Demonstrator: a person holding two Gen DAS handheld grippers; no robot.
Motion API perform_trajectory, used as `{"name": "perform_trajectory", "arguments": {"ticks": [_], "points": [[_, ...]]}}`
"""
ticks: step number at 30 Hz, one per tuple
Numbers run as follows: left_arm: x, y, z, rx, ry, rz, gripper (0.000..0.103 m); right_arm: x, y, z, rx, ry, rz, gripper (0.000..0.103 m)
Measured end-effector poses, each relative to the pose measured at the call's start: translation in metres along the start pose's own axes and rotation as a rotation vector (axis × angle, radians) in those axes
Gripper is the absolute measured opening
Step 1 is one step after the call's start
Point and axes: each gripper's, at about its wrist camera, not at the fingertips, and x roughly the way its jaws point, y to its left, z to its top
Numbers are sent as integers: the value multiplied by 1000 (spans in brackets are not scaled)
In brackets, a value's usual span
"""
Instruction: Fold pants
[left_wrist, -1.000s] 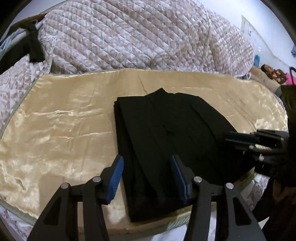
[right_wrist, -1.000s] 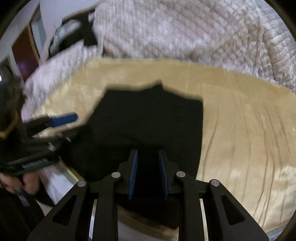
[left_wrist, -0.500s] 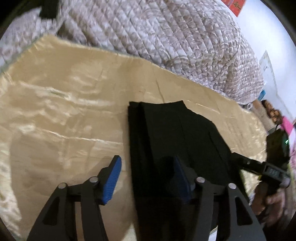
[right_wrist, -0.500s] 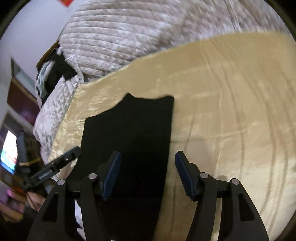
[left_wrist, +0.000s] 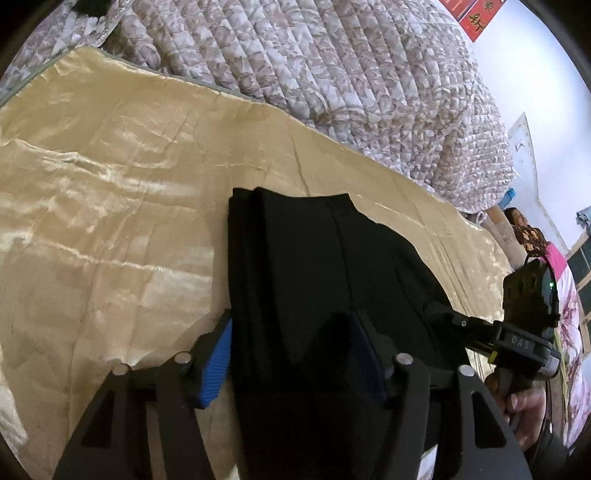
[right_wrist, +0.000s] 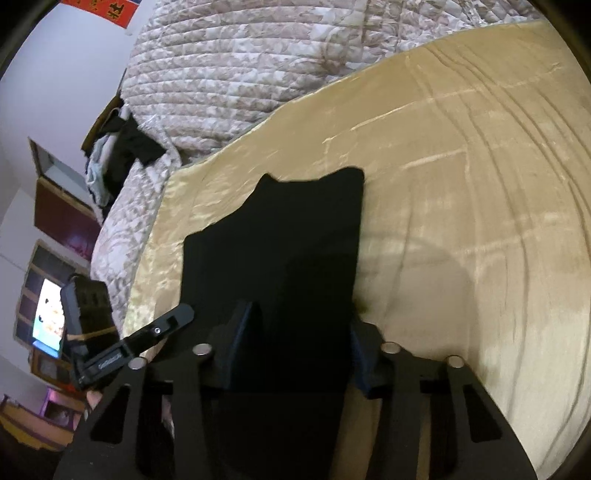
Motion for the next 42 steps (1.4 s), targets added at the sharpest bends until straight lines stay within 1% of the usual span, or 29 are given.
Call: {"name": "perform_trajectory", "arguments": {"ticks": [1, 2, 3, 4, 5, 7, 9, 14, 16, 20, 24, 26, 27, 28, 29, 30, 31, 32, 33, 34, 35, 36, 37, 40, 42], "points": [[-1, -1, 0, -6, -5, 1, 47, 2, -1, 1, 8, -1, -1, 34], [-3, -3, 1, -13, -8, -2, 44, 3, -2, 2, 17, -4, 4, 30], [-5, -5, 2, -12, -16, 3, 38, 1, -2, 2, 21, -7, 7, 25], [-7, -8, 2, -1, -27, 12, 34, 0, -1, 1, 22, -10, 9, 22], [-10, -10, 3, 8, -34, 18, 32, -2, 0, 1, 20, -15, 8, 18], [-15, -15, 7, 9, -40, 18, 27, -8, 6, 0, 4, -31, 9, 17], [-20, -20, 13, 18, -46, 12, 25, -11, 11, 1, 2, -43, 13, 16], [-29, -30, 38, 62, -78, 12, 24, -21, 34, 12, -25, -71, 35, 16], [-28, -29, 53, 68, -84, 7, 24, -22, 43, 24, -47, -83, 38, 16], [-16, -25, 84, 99, -89, 24, 25, -16, 50, 54, -79, -97, 37, 16], [3, -18, 103, 118, -95, 51, 26, 6, 45, 85, -93, -89, 26, 16], [19, -7, 103, 109, -79, 80, 27, 18, 40, 95, -97, -84, 21, 16], [29, -1, 101, 100, -53, 102, 31, 28, 34, 101, -97, -72, 9, 17], [38, 6, 98, 94, -34, 137, 36, 36, 27, 103, -88, -51, 3, 17], [40, 12, 96, 83, -32, 147, 39, 42, 21, 103, -78, -35, -6, 20], [39, 18, 95, 62, -33, 135, 42, 48, 13, 103, -65, -16, -43, 23], [35, 20, 96, 48, -37, 133, 42, 52, 6, 102, -56, -5, -89, 25], [30, 20, 97, 49, -49, 151, 42, 51, 1, 101, -47, -4, -102, 29], [23, 19, 97, 61, -74, 189, 41, 45, -1, 100, -40, -25, -118, 32], [15, 18, 96, 67, -103, 220, 39, 37, 0, 99, -51, -46, -144, 32], [6, 18, 95, 59, -125, 222, 39, 30, 4, 98, -72, -69, -175, 32], [-3, 15, 92, 52, -142, 212, 39, 20, 11, 94, -107, -100, -225, 32], [-9, 10, 89, 57, -156, 203, 39, 13, 20, 88, -146, -121, -257, 32], [-28, -15, 69, 130, -185, 189, 39, 2, 45, 68, -241, -157, -281, 32], [-32, -30, 51, 173, -184, 175, 39, -1, 61, 48, -305, -164, -291, 31]]}}
